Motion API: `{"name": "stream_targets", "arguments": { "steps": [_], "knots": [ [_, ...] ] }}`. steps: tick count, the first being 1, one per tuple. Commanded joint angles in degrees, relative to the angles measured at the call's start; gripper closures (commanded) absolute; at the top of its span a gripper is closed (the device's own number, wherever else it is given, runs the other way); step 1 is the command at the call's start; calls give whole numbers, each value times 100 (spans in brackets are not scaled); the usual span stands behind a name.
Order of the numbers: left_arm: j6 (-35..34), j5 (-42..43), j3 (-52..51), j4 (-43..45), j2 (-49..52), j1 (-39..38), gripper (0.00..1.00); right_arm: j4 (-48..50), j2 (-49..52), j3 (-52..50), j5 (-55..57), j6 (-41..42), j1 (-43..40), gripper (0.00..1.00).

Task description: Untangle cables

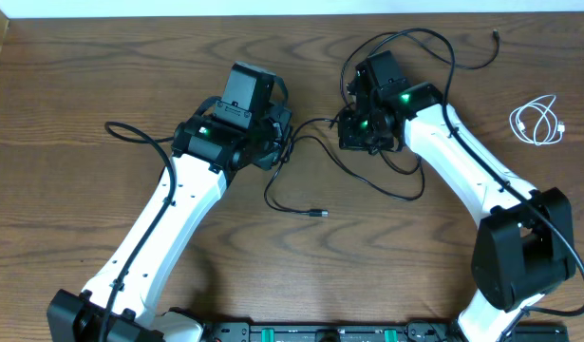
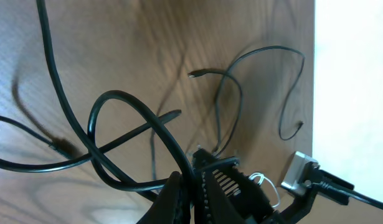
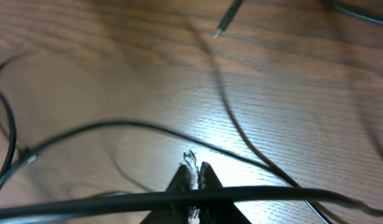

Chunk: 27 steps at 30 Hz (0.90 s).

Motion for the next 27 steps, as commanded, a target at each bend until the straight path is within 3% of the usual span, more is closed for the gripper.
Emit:
{"name": "stream_targets", "arguments": {
  "steps": [1,7,8,10,11,22,27],
  "knots": [
    [-35,90,-11,-192,26,24,93,9,37,-26,330,197,-50,96],
    [0,74,-11,-407,33,-20,93,-109,37,-26,-37,367,-319,96],
    [81,61,-11,-402,42,-31,93,-120,37,-26,-428,367,-385,92],
    [129,61,-11,-398,76,-61,93,-192,37,-26,-1058,367,-479,68],
    [151,50,-11,-398,90,-70,93,-232,37,-26,-1318,367,-516,62],
    [501,-262,-11,-345,485,-210,93,-170,35,-26,-2870,525,-654,63],
    [1239,-144,-11,-118,487,-208,93,-162,35,-26,-2494,857,-688,66]
  ]
}}
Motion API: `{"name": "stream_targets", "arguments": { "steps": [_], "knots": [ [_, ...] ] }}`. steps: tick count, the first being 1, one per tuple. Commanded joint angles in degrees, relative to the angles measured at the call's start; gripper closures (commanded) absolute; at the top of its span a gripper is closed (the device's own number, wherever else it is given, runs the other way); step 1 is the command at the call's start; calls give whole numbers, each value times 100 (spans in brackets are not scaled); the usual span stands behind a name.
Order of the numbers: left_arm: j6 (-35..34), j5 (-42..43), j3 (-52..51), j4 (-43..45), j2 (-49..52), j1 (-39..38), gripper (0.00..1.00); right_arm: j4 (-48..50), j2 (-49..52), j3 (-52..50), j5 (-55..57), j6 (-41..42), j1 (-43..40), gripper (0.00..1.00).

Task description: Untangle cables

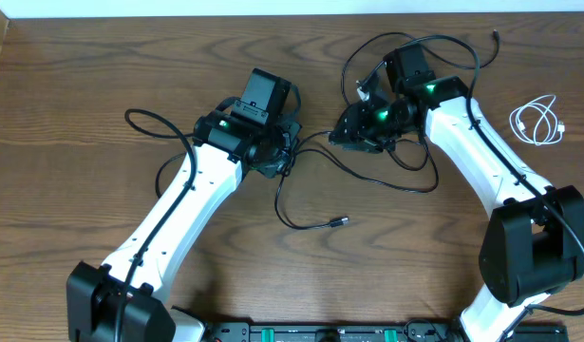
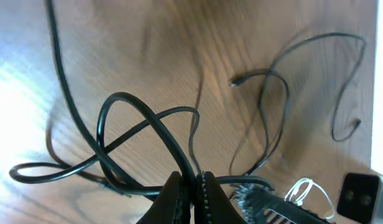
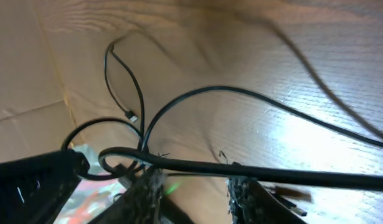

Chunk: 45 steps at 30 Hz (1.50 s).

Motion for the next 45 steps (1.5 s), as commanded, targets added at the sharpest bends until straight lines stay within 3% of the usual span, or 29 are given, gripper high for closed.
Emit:
{"name": "stream_targets", "arguments": {
  "steps": [1,14,19,24,33,37,45],
  "knots": [
    [765,9,-9,157,26,-11,93,7,28,-26,37,382,-79,66],
    [2677,164,-9,304,26,-155,93,-11,28,-26,61,402,-155,61],
    [3484,164,-9,509,26,-160,93,-35,28,-26,-1003,-330,-444,63],
    [3982,164,-9,859,26,-160,93,-184,28,-26,-1088,-396,-704,61],
    [4048,166,-9,1119,26,-203,93,-251,28,-26,-1088,-461,-835,60],
    [4483,166,-9,1093,28,-203,93,-291,28,-26,-1722,-1294,-925,60],
    [4581,166,-9,1078,33,-203,93,-398,28,-26,-1947,-1169,-1054,61]
  ]
}}
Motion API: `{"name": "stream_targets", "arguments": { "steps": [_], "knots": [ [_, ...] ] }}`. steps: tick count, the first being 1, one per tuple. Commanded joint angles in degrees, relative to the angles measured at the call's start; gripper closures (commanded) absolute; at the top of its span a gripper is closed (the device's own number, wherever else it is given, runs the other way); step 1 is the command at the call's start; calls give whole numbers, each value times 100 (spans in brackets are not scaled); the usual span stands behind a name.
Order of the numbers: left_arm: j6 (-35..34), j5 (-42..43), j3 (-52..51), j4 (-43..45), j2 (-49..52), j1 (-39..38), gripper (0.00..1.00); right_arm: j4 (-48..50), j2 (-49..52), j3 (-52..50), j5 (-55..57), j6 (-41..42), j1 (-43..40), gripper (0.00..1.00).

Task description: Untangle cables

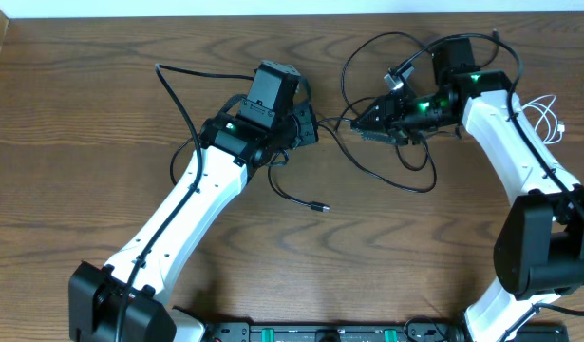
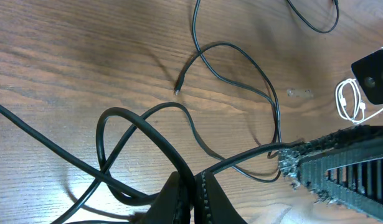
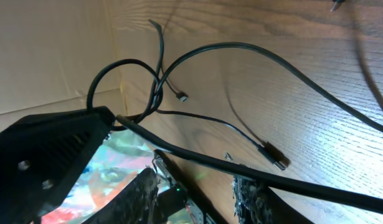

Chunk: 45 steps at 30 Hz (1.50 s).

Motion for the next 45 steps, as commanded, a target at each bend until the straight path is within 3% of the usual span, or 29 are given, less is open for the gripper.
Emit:
{"name": "stream_targets", "arguments": {
  "steps": [1,8,13,20,25,27,30,45],
  "knots": [
    [168,26,-9,7,33,-20,93,-63,28,-26,-487,-76,-28,61],
    [170,26,-9,2,33,-24,93,-166,28,-26,-1008,-57,-33,61],
    [376,28,-9,4,33,-175,93,-90,28,-26,-988,518,-33,61],
    [514,26,-9,52,33,-516,93,-13,28,-26,-50,1749,11,62],
    [610,31,-9,66,33,-632,93,0,28,-26,192,2094,103,62],
    [621,46,-9,39,33,-640,93,39,28,-26,236,2199,107,69],
    [640,203,-9,11,33,-640,93,61,28,-26,332,2308,107,99],
    [638,474,-9,136,33,-667,93,308,28,-26,815,3008,756,99]
  ]
}}
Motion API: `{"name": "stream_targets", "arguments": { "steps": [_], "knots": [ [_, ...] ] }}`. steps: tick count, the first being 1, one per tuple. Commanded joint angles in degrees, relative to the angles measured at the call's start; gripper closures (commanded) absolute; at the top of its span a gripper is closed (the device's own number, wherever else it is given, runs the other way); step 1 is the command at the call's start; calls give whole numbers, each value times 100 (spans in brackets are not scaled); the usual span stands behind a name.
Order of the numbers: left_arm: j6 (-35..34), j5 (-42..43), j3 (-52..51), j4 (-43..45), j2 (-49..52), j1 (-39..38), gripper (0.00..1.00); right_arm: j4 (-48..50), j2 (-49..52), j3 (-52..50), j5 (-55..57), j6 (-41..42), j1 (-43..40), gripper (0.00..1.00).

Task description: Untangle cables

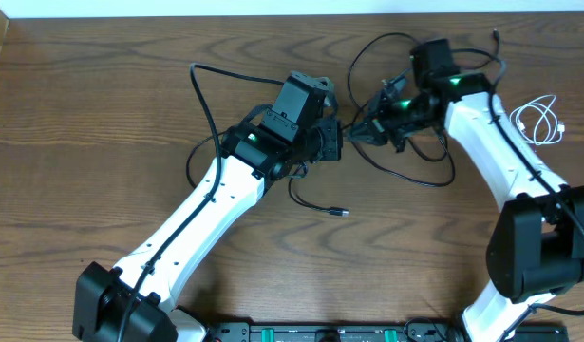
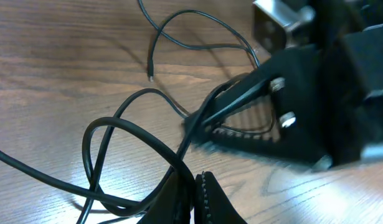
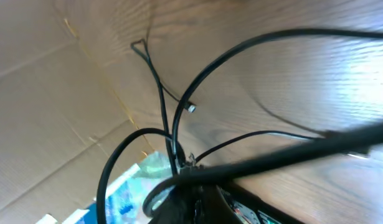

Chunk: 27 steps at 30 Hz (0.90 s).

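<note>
A thick black cable [image 1: 194, 68] runs from the far left into my left gripper [image 1: 331, 142], which is shut on it. In the left wrist view the cable loops [image 2: 86, 149] just ahead of the left gripper [image 2: 192, 182]. My right gripper [image 1: 360, 128] sits right beside the left one, shut on a thick black cable [image 3: 291, 155] that crosses the right gripper [image 3: 192, 190]. The right gripper [image 2: 194, 124] fills the left wrist view, blurred. Thinner black cables tangle under the right arm [image 1: 420, 176].
A thin black cable ends in a plug [image 1: 341, 213] on the wood below the left gripper. A coiled white cable [image 1: 536, 122] lies at the right edge. The table's far edge [image 1: 292, 17] runs close behind both grippers.
My right gripper was open and apart from the left one; now it is shut on the thick black cable right beside it. The left gripper has moved right, still holding its cable.
At first both grippers were shut on cable, a short gap between them. Then the right gripper stood open, with the cable lying between its fingers, and moved off to the right. The left gripper kept hold and shifted right at each moment. Now both grip, nearly touching.
</note>
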Motion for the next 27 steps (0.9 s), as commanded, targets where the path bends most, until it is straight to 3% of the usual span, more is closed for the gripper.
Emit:
{"name": "stream_targets", "arguments": {
  "steps": [1,5,8,12,14,27],
  "knots": [
    [142,133,-9,20,33,-35,93,55,28,-26,146,227,212,99],
    [289,81,-9,15,33,-33,93,122,28,-26,146,-85,240,95],
    [317,-323,-9,-85,33,-28,93,116,28,-26,-197,-776,140,92],
    [315,-691,-9,-149,33,55,92,-72,28,-26,-254,-1198,-103,60],
    [310,-684,-9,-136,33,98,93,-109,28,-26,-262,-1193,-170,54],
    [315,-251,-9,-199,33,-63,92,-9,28,-26,-199,-164,-181,59]
  ]
}}
